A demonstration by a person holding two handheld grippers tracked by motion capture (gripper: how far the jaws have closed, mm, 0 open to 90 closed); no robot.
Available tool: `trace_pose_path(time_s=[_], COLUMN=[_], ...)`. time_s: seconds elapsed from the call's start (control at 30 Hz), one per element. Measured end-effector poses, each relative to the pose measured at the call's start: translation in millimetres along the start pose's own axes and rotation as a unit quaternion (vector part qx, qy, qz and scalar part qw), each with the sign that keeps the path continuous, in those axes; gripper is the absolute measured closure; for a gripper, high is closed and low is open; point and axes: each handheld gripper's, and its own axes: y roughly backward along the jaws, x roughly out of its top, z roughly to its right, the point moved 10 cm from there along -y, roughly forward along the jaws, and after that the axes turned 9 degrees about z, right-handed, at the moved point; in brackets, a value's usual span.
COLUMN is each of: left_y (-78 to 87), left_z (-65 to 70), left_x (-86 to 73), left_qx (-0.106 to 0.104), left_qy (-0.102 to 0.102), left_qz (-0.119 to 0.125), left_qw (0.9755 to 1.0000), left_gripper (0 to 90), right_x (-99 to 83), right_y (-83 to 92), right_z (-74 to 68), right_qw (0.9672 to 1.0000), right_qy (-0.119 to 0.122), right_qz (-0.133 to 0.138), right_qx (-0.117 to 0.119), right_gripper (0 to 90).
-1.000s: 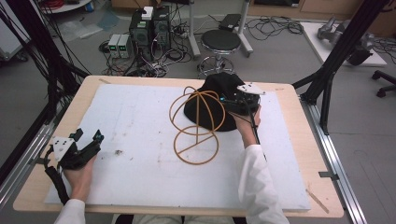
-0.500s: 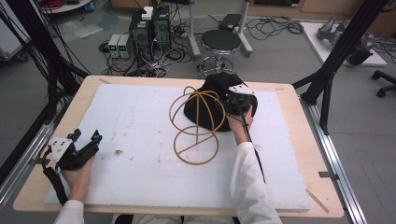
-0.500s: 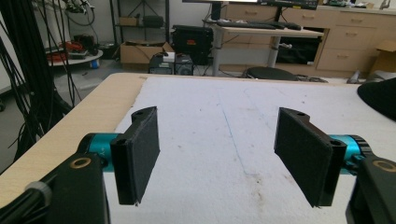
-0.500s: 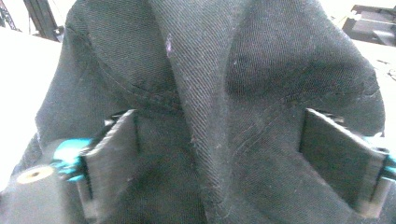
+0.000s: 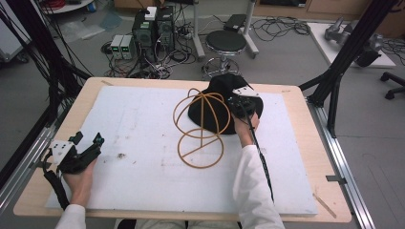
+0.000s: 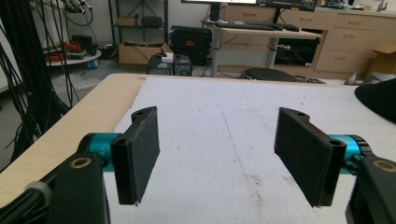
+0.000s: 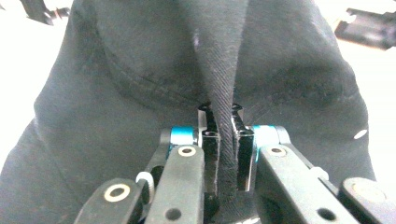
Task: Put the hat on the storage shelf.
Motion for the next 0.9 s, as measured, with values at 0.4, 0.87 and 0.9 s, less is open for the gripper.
trace_pose_path(time_s=[0.4,0.87,0.9], left_y=[0.1,0.4,0.1], left_z=[-0.1,-1.3,-1.1], left_x=[0.5,0.3,0.4], left_qx=[0.001,0.002,0.001], left_qy=[0.004,0.005,0.006], left_qz=[0.002,0.000,0.001], left_qw=[1.0000,1.0000,1.0000], left_gripper=[31.1,31.1,31.1], right_x=[2.3,32.9,36.4], right_y=[4.7,31.5,34.2], right_z=[5.3,25.7,27.3], right_qw=[0.9990,0.9948,0.9947], right_qy=[-0.039,-0.074,-0.068], right_qz=[0.015,0.070,0.076], right_qx=[0.018,-0.007,-0.009], right_gripper=[87.0,87.1,87.1])
